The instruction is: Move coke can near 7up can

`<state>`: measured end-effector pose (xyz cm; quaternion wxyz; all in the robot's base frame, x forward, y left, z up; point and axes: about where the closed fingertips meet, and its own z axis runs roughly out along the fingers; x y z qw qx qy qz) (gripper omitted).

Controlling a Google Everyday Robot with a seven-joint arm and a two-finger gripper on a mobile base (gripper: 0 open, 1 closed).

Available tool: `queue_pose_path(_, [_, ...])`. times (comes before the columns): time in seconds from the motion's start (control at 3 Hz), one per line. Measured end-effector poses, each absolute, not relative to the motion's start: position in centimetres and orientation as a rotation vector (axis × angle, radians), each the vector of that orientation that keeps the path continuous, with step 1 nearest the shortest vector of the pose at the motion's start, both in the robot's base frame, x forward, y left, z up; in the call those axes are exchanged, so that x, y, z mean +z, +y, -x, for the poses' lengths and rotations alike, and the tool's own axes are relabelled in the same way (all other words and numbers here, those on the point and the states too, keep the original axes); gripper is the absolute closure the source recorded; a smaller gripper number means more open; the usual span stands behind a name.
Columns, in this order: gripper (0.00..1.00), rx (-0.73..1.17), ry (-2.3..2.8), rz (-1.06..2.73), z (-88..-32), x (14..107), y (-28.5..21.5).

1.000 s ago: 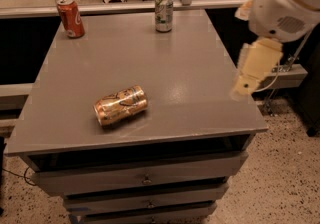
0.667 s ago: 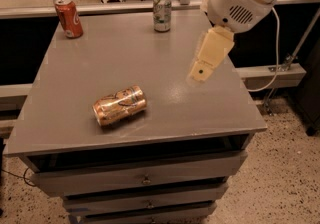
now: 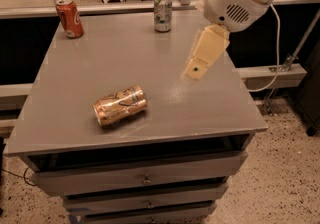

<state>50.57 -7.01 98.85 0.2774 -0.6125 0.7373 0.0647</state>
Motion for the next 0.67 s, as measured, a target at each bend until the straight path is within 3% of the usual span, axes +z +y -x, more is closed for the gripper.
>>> queue_pose_path(0.67, [0.00,0.464,1.786,1.533,-58.6,97.5,6.2])
